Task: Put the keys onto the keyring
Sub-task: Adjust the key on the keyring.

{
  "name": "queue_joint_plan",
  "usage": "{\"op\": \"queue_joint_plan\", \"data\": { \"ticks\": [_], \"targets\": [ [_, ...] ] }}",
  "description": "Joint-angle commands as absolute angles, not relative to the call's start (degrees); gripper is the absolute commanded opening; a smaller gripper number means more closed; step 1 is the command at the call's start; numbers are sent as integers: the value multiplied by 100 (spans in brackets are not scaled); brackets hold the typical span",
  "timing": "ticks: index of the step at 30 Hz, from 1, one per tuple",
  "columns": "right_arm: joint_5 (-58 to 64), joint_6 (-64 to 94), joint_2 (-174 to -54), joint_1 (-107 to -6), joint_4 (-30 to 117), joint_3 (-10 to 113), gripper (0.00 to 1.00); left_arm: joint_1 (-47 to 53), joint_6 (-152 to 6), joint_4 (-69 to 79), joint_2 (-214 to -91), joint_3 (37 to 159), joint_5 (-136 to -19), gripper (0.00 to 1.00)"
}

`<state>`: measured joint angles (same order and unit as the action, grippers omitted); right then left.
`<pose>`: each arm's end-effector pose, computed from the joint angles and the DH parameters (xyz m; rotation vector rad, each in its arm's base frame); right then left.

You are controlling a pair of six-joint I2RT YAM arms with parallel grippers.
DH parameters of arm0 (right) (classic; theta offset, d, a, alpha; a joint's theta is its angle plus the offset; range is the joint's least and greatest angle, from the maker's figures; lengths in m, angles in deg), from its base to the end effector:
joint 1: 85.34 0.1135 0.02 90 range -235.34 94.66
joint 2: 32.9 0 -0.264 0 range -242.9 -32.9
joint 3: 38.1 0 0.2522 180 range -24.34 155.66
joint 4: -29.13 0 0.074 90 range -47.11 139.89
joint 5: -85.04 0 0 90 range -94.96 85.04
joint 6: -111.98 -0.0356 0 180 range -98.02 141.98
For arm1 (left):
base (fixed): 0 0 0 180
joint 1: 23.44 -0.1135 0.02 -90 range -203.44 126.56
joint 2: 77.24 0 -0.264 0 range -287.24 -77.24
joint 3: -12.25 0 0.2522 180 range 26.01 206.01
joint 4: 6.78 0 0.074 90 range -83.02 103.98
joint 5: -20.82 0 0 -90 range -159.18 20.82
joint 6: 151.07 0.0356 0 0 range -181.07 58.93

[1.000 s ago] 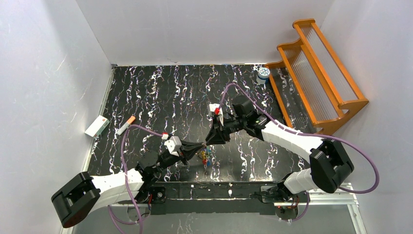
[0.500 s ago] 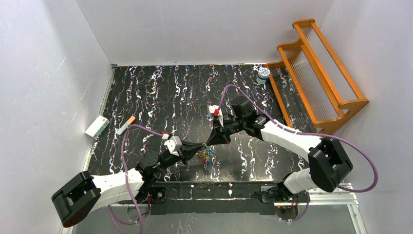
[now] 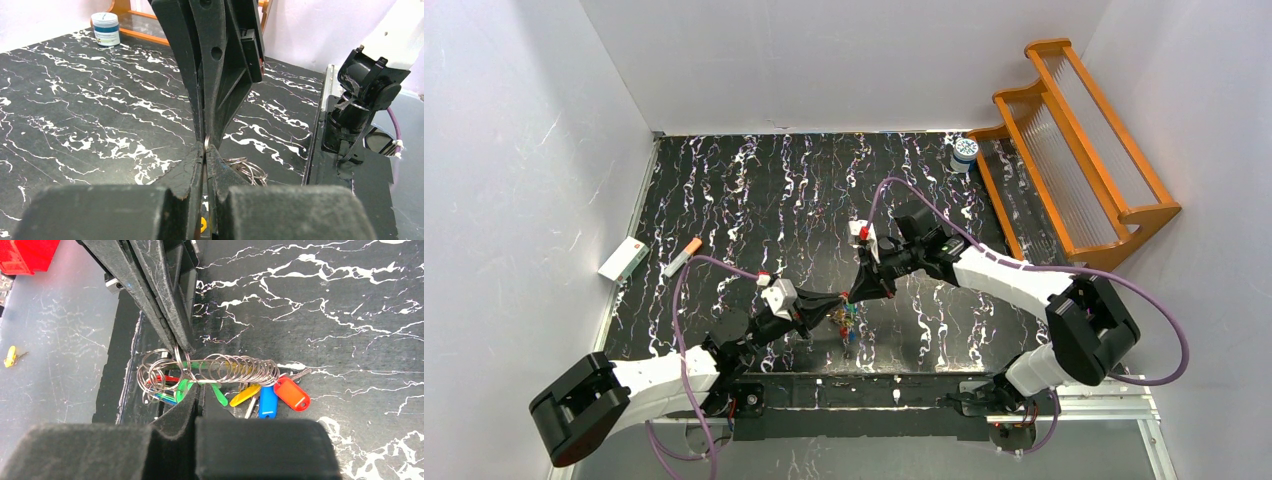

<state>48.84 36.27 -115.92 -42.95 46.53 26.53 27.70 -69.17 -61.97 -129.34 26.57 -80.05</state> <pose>0.2054 0.2264 0.2404 -1.4846 1.5978 1.3013 0.0959 -0.1297 0.1999 0.6473 1.1725 -1.0037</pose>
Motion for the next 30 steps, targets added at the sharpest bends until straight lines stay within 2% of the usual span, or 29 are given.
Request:
{"op": "queue_joint_plan", "data": {
  "ticks": [1,18,24,30],
  "targets": [
    [4798,3801,-11681,-4318,4818,2716,1,2780,-6968,-6615,-12787,2619,-7958,0],
    [4935,3805,-11826,-4306,4717,2907,3,2788,-6986,-6616,-12901,2634,-8027,0],
    [4209,3654,-11032,-4321,4007,2371,41,2783,-6999,-6615,-12862,2614,-7921,0],
    [3642,3502,-10324,-4341,3330,1898,69,2781,-6936,-6585,-12791,2616,-7789,0]
  ]
}}
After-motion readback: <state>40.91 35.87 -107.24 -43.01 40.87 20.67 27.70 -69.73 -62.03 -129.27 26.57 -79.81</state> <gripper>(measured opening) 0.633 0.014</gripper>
